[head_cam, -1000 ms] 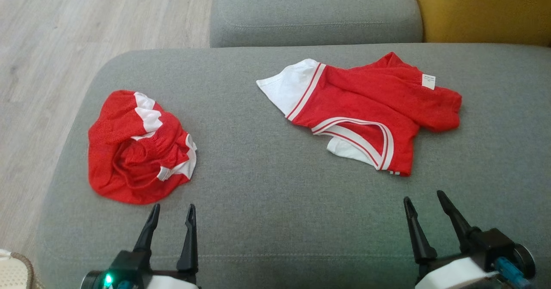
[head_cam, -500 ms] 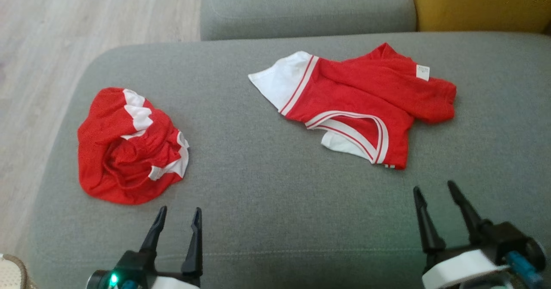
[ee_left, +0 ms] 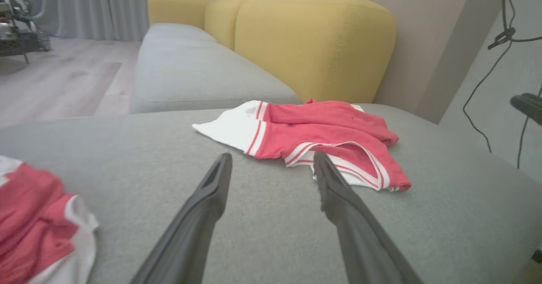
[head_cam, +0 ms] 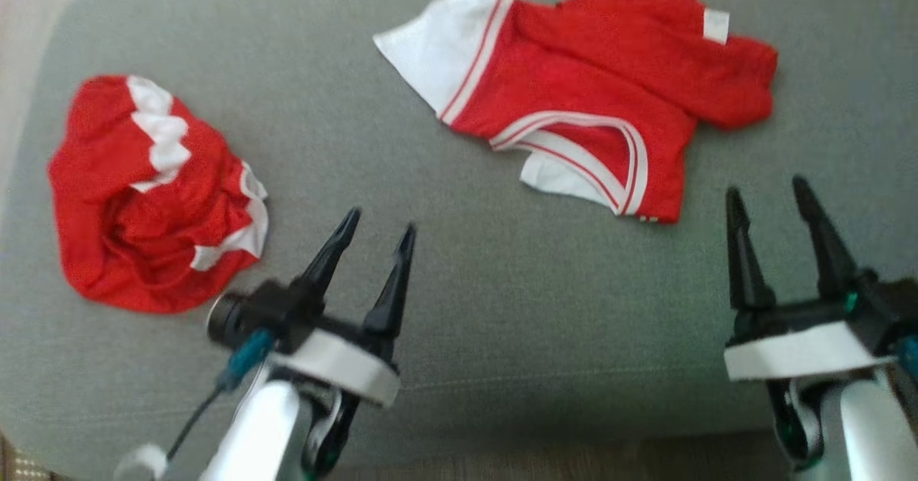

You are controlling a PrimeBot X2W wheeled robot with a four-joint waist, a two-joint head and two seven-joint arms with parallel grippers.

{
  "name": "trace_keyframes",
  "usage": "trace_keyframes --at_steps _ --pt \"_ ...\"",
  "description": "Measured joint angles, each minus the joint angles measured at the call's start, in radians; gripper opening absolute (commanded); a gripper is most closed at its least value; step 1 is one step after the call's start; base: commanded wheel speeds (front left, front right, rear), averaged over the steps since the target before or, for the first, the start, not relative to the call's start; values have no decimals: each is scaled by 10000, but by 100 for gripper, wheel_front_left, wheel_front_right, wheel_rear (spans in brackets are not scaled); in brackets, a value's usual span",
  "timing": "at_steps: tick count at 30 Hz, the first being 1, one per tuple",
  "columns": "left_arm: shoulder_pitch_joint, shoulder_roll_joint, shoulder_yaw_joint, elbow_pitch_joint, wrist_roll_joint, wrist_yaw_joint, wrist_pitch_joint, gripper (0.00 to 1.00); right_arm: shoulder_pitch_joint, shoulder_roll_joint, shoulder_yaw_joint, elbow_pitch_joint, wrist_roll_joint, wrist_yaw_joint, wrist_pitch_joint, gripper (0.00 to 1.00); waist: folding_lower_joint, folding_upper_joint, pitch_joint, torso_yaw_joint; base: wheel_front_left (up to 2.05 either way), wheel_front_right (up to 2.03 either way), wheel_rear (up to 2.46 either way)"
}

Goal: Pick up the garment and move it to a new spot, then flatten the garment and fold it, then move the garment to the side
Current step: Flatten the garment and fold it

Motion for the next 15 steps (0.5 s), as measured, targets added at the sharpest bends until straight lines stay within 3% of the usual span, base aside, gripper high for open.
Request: trace_keyframes --at_steps 3,8,15 --pt "-579 -2 -265 347 -313 -144 0 100 -289 -2 10 -134 0 0 -2 100 0 0 387 -104 0 0 0" --pt "-1956 -31 -786 2121 -696 -295 0 100 -657 -4 123 -284 15 0 -2 100 2 0 1228 -467 0 0 0" --pt "-4190 -42 -1762 4498 -3003 -305 12 100 -1164 -6 211 -704 44 0 -2 100 3 0 2241 -1061 0 0 0"
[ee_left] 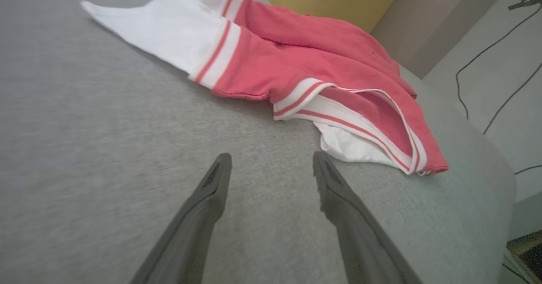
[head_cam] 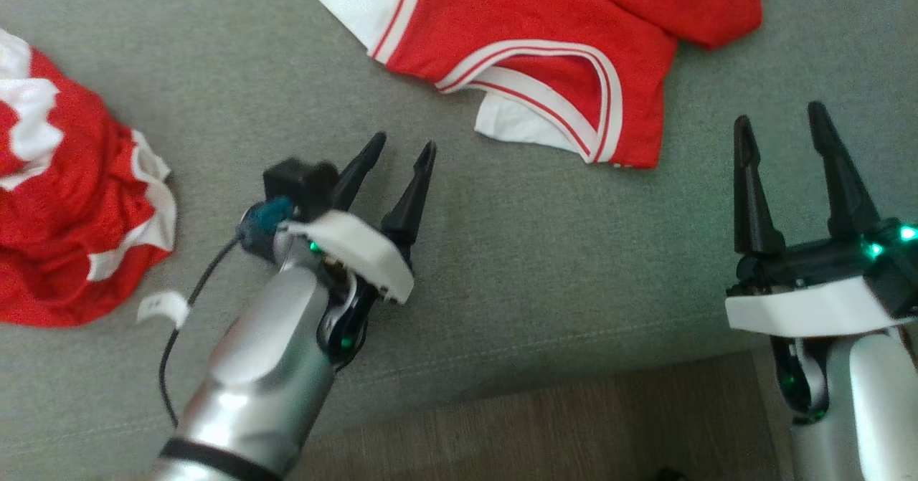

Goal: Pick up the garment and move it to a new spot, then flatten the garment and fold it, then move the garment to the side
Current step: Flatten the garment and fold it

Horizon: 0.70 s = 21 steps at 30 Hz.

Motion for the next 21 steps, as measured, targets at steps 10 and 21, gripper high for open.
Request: trace_keyframes --at_steps 10,21 --pt "-2455 -40 -989 1266 -1804 4 6 100 -410 -2 150 -274 2 0 0 100 -2 0 873 -409 0 0 0" --pt "-3277 224 -2155 2265 -2995 10 -15 0 -490 -2 270 -251 176 0 0 100 -2 0 787 -665 0 0 0"
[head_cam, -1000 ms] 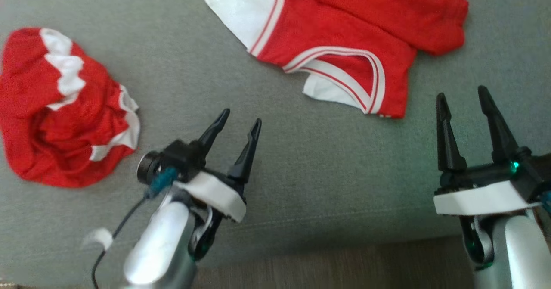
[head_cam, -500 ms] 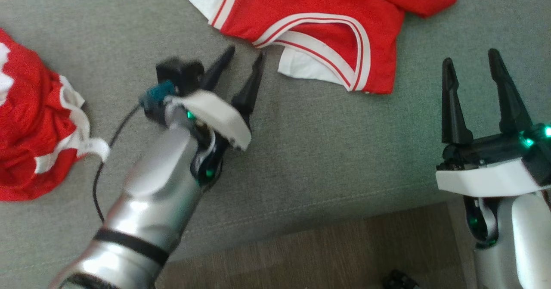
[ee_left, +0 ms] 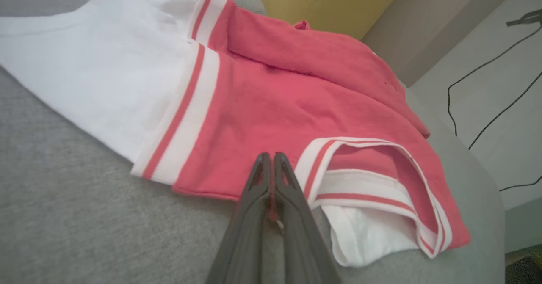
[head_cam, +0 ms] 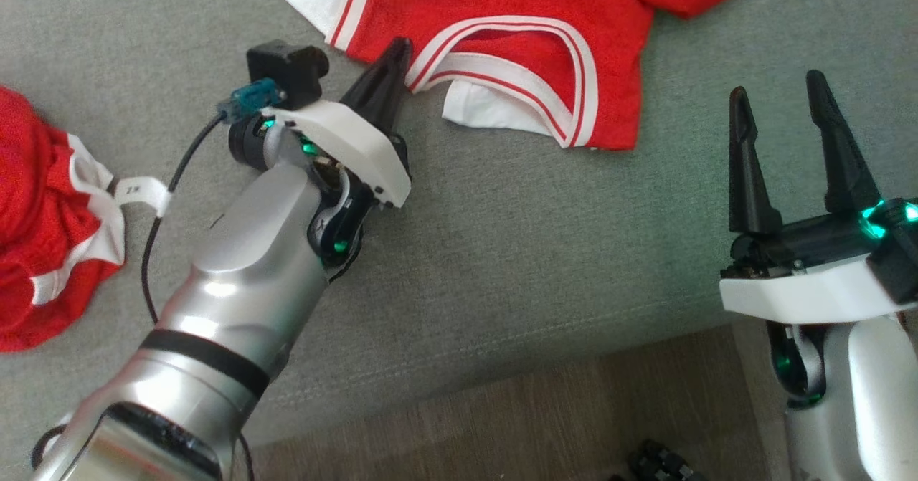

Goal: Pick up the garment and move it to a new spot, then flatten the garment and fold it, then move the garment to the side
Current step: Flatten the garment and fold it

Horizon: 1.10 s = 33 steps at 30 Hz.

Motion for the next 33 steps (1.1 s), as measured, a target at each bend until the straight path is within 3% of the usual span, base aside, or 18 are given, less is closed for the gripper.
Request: trace_keyframes --at_steps 6,11,19,25,33 --pt "81 232 -209 203 930 79 2 0 33 0 -100 52 59 0 0 100 0 0 -256 90 0 0 0" --pt "964 470 918 -1281 1680 178 4 0 43 0 -198 163 219 0 0 100 0 0 -544 231 0 0 0" --pt "1147 460 1536 -3070 3068 69 4 0 54 0 -59 265 428 0 0 100 0 0 -1234 243 0 0 0" --pt "-559 585 671 -3200 3530 -10 4 0 59 0 171 359 784 0 0 100 0 0 -1621 -306 0 0 0" --pt "-4264 947 -1164 -3555 2638 -84 278 0 204 -2 255 368 1440 0 0 100 0 0 -1873 -1311 0 0 0"
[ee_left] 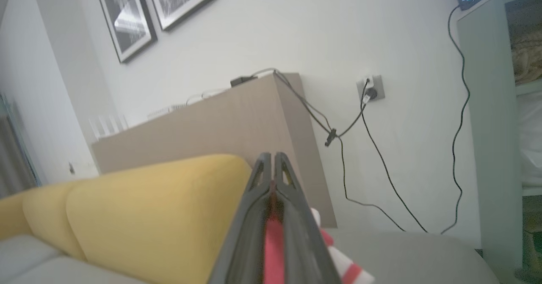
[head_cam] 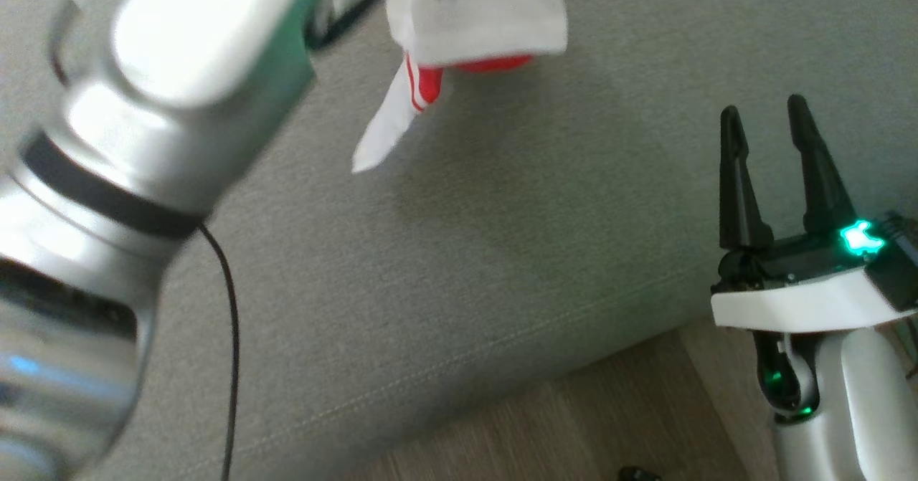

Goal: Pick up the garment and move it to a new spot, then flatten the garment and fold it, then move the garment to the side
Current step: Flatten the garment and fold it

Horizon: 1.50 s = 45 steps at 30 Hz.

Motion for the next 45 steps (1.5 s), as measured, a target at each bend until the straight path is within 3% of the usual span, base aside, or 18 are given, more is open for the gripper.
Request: trace_keyframes --at_steps 7,11,20,21,22,27,31,33,37,40,45 --pt "-2197 84 173 587 -299 -2 -121 0 248 -2 -13 31 115 0 0 100 0 0 -247 -164 0 0 0" --pt "-2267 322 79 1434 -303 -2 -180 0 242 0 -40 -4 115 -2 0 100 0 0 -265 73 0 0 0" --pt "269 2410 -593 3952 -194 79 -190 0 193 0 311 -169 109 0 0 100 0 0 381 290 0 0 0" --pt "484 2485 -545 4236 -201 230 -190 46 190 0 362 -178 92 0 0 100 0 0 472 310 0 0 0" --pt "618 2531 -510 4429 -199 364 -190 100 180 0 399 -184 79 0 0 100 0 0 563 334 0 0 0" --pt "758 2529 238 4017 -301 1089 -205 100 -11 0 410 -236 -128 0 0 100 0 0 839 591 0 0 0" --pt "1537 2522 1459 2272 -301 1845 -276 100 -16 0 324 -259 -330 0 0 100 0 0 909 939 0 0 0" --pt "3190 2307 2337 571 -334 2207 -276 100 1 -2 142 -268 -462 0 0 100 0 0 920 1253 0 0 0" --pt "6052 1546 2970 -1072 -663 2069 -278 100 5 0 -25 -265 -671 0 0 100 0 0 905 1675 0 0 0" --pt "7286 1106 2961 -1494 -711 1914 -276 100 5 0 -132 -263 -790 0 0 100 0 0 896 1877 0 0 0" --pt "8664 167 2238 -1231 -957 1114 -267 100 -2 -2 -278 -265 -1022 0 0 100 0 0 946 2268 0 0 0"
